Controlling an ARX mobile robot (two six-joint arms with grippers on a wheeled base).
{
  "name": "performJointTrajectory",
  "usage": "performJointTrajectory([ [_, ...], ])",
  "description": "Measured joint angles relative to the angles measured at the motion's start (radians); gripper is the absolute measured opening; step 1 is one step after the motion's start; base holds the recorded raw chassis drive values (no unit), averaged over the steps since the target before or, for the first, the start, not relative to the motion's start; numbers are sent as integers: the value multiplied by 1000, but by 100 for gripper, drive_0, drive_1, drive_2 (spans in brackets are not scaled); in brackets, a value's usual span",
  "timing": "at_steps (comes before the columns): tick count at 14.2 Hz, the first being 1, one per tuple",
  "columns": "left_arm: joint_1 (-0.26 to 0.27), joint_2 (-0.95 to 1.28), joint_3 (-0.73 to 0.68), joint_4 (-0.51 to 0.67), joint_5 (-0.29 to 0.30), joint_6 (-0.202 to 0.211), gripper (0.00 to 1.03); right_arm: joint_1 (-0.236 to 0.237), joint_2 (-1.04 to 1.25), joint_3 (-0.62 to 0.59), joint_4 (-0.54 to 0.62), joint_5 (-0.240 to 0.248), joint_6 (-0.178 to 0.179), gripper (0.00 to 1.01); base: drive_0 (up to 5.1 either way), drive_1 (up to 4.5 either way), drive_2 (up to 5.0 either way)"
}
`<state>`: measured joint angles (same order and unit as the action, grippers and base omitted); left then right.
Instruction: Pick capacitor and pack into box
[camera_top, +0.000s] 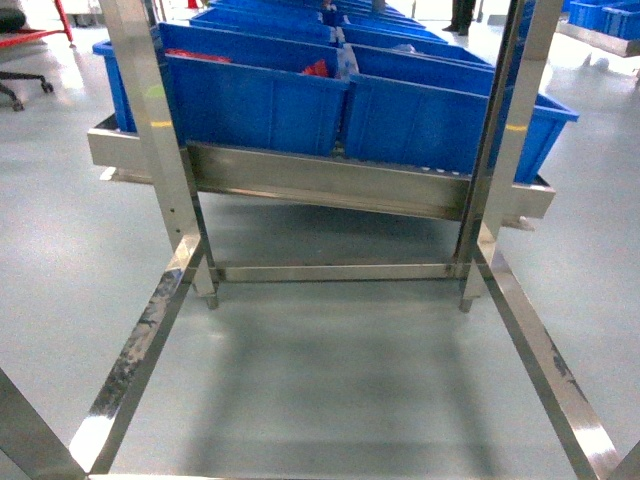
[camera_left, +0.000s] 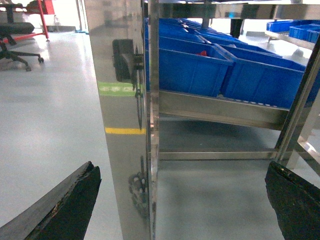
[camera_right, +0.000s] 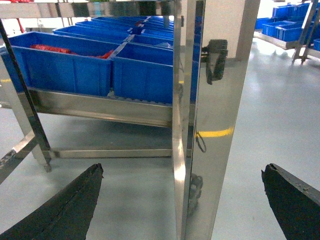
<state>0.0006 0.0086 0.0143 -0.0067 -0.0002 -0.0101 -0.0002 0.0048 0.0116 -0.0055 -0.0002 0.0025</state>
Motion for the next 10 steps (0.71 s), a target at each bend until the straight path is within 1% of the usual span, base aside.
performJointTrajectory([
  [10, 0, 0, 0, 0, 0, 0, 98, 0, 0, 0, 0, 0, 0, 98, 0, 0, 0],
])
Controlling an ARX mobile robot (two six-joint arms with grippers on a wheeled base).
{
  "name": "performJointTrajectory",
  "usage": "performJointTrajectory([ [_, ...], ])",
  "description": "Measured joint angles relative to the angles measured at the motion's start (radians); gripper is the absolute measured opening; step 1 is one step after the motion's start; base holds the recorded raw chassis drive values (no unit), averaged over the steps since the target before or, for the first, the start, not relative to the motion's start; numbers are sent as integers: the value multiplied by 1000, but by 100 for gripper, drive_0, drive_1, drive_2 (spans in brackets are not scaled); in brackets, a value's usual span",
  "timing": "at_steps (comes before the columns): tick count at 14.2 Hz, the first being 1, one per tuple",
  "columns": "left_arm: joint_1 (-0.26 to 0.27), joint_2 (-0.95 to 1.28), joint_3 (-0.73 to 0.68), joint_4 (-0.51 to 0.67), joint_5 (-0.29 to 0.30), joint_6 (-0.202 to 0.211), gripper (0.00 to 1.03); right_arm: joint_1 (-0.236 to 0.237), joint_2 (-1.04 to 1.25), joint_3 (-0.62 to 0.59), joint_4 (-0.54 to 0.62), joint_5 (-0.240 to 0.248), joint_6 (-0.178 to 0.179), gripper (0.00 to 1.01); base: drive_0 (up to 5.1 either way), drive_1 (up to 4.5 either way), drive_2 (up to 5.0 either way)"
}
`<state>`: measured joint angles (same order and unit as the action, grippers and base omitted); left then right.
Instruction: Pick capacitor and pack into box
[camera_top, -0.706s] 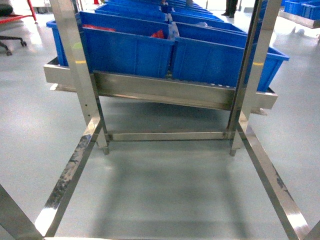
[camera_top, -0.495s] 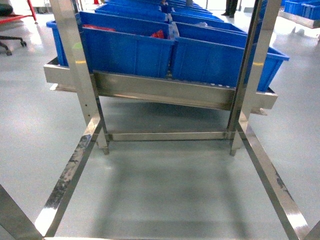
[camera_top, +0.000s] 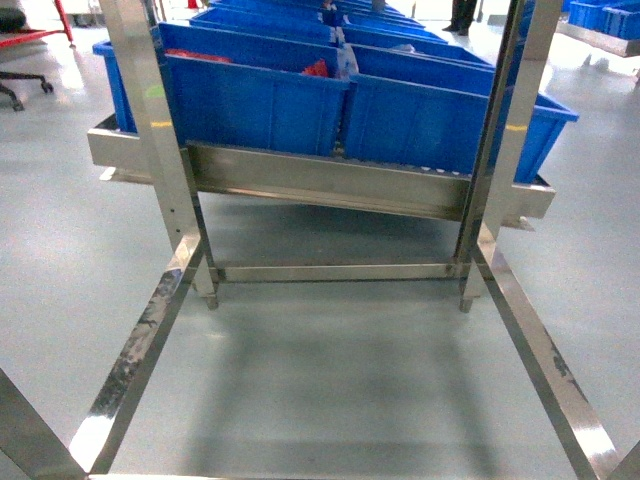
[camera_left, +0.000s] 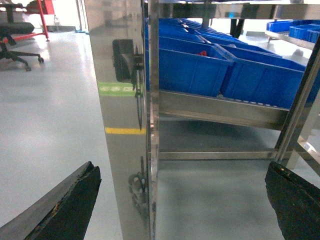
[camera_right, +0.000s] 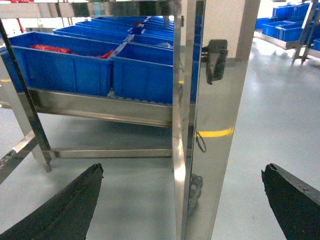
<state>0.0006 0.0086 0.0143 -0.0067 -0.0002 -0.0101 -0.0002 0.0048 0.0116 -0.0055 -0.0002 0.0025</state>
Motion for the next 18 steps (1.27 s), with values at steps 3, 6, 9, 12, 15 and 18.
performJointTrajectory([
  [3, 0, 0, 0, 0, 0, 0, 98, 0, 0, 0, 0, 0, 0, 98, 0, 0, 0],
  [6, 0, 0, 0, 0, 0, 0, 98, 0, 0, 0, 0, 0, 0, 98, 0, 0, 0],
  [9, 0, 0, 0, 0, 0, 0, 98, 0, 0, 0, 0, 0, 0, 98, 0, 0, 0],
  [12, 0, 0, 0, 2, -2, 0, 98, 0, 0, 0, 0, 0, 0, 98, 0, 0, 0],
  [15, 0, 0, 0, 2, -3, 3, 98, 0, 0, 0, 0, -2, -2, 98, 0, 0, 0],
  [18, 0, 0, 0, 2, 1, 11, 98, 0, 0, 0, 0, 1, 2, 98, 0, 0, 0],
])
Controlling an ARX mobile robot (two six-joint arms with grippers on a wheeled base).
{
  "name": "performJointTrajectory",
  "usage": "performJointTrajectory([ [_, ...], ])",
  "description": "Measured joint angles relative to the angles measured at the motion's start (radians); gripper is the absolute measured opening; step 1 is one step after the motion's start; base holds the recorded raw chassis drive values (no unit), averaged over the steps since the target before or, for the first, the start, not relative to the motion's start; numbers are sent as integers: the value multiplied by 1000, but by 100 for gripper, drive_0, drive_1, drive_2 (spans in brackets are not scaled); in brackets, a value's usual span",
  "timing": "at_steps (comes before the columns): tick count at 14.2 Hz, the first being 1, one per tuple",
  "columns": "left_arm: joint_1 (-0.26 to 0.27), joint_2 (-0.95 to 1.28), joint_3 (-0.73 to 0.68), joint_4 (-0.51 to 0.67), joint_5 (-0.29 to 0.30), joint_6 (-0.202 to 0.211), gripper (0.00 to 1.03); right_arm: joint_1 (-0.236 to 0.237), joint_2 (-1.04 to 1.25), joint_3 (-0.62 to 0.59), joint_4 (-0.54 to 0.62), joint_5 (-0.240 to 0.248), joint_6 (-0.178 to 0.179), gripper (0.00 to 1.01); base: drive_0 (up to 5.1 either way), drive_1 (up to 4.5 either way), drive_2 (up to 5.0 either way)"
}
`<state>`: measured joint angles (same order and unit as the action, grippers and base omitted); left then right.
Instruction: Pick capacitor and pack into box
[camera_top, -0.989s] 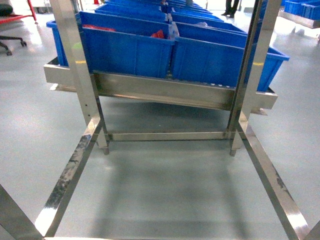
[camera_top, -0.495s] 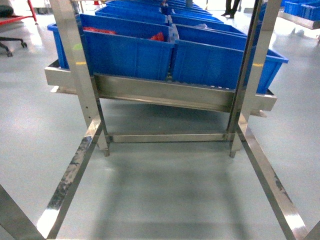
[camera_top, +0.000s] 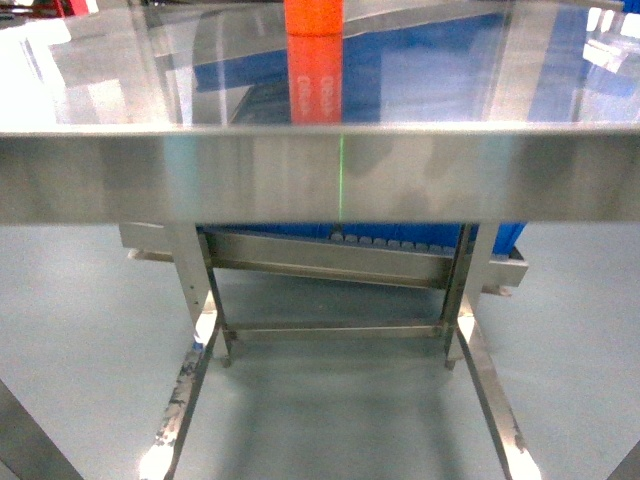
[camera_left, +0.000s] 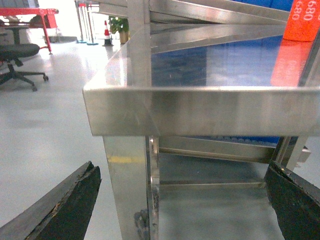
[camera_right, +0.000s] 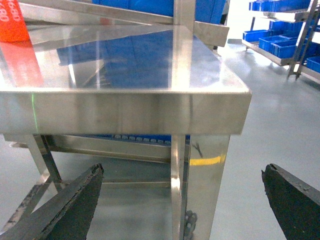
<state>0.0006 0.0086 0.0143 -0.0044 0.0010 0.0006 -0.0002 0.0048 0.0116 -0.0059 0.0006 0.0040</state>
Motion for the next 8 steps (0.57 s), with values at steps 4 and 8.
performJointTrajectory([
  [4, 0, 0, 0, 0, -1, 0, 98, 0, 0, 0, 0, -1, -1, 98, 0, 0, 0],
  [8, 0, 0, 0, 0, -3, -1, 98, 0, 0, 0, 1, -1, -2, 98, 0, 0, 0],
])
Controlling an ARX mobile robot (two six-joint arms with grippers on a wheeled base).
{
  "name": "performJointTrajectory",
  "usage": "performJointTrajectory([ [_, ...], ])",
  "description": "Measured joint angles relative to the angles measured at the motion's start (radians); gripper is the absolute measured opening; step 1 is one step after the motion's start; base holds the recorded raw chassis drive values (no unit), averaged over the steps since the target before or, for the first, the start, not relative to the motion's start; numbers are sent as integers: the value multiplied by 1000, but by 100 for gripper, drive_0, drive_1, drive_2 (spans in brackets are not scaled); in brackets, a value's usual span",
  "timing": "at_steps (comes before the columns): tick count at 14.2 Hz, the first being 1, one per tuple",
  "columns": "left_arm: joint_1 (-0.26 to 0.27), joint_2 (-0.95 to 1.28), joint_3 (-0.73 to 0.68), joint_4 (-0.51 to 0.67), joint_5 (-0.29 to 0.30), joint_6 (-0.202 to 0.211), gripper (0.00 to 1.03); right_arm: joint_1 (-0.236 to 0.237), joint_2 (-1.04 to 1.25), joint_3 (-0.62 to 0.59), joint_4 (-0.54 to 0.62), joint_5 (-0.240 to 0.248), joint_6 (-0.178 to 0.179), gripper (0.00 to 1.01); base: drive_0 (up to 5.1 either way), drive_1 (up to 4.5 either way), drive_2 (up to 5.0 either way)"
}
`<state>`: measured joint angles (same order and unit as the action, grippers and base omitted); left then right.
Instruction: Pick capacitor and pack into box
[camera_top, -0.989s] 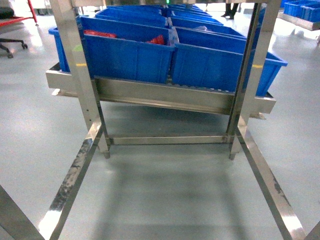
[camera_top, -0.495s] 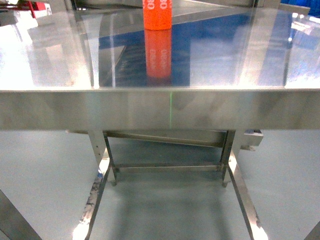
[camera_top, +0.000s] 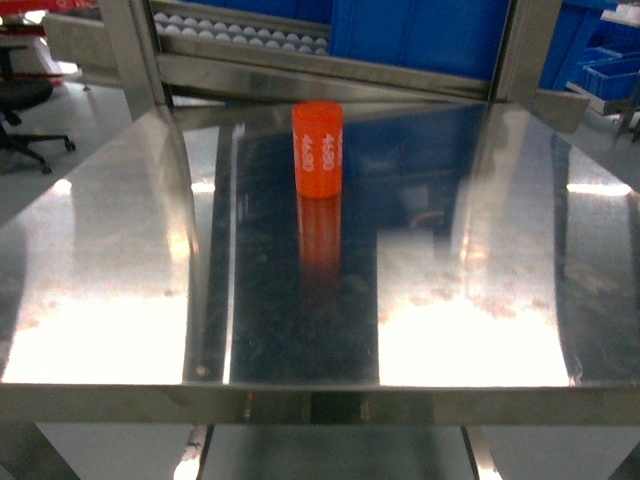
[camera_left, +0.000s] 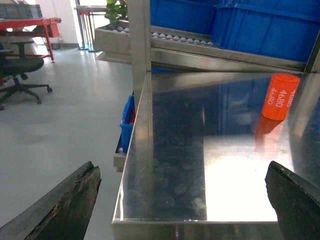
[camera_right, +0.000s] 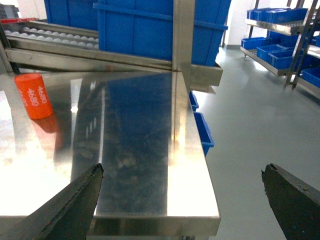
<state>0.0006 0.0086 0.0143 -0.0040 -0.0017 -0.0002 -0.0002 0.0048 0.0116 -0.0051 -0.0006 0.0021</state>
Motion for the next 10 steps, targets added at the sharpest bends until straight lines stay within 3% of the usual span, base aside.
performJointTrajectory([
  [10, 0, 0, 0, 0, 1, 1, 98, 0, 0, 0, 0, 0, 1, 98, 0, 0, 0],
])
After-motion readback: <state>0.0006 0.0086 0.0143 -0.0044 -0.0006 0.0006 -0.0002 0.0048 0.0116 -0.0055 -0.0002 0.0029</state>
